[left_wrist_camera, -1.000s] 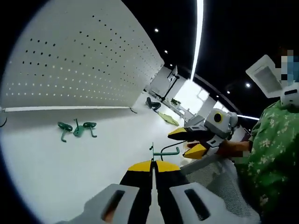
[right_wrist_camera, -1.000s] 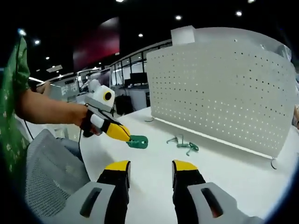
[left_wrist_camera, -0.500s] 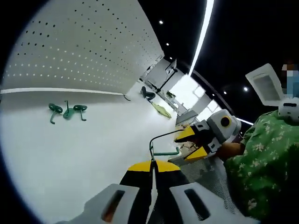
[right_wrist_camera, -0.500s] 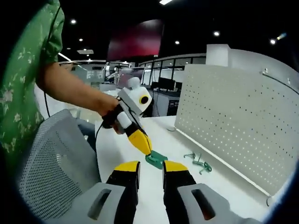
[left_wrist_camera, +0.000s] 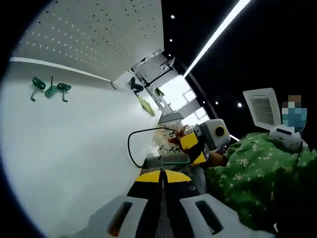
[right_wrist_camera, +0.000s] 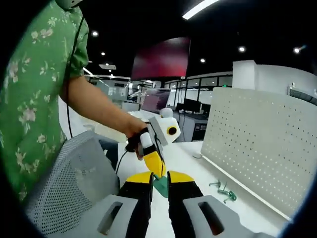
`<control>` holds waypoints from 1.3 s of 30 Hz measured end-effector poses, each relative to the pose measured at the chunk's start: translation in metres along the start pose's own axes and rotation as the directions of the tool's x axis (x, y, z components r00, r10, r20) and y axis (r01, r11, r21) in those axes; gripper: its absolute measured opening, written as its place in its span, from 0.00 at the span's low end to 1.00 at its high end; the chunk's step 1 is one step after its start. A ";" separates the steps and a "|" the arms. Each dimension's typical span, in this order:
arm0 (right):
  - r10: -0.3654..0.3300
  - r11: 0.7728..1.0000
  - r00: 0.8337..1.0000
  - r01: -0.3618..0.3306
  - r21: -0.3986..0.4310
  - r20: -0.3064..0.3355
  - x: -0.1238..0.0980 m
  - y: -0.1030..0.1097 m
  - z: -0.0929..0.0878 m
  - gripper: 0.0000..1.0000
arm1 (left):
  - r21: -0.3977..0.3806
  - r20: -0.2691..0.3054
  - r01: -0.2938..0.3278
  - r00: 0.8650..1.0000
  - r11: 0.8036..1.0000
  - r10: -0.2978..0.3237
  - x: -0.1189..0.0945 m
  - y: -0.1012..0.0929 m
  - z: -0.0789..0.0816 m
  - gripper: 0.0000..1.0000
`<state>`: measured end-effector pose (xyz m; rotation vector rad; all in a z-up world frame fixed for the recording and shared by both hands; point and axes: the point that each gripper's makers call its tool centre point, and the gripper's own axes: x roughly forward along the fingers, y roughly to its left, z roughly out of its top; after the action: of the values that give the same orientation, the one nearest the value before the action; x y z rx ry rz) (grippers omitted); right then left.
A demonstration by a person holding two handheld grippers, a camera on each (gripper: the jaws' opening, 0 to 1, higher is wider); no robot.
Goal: Insert the hook assembly into the mounting plate slot until the hook locks in place.
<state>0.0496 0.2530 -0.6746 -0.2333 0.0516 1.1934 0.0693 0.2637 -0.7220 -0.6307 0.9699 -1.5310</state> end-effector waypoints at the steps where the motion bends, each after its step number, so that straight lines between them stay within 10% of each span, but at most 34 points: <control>1: 0.021 1.000 1.000 -0.021 -0.006 0.000 0.001 0.005 0.000 0.08 | -0.001 -0.008 0.006 1.000 1.000 -0.006 0.000 -0.001 -0.001 0.01; 39: 0.134 0.991 0.991 -0.133 -0.029 0.031 0.003 0.032 0.013 0.00 | -0.104 -0.034 0.124 0.991 0.987 -0.128 -0.001 -0.024 -0.017 0.01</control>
<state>0.0202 0.2698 -0.6677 -0.2366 0.0223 1.3314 0.0430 0.2688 -0.7103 -0.7479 1.0601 -1.6187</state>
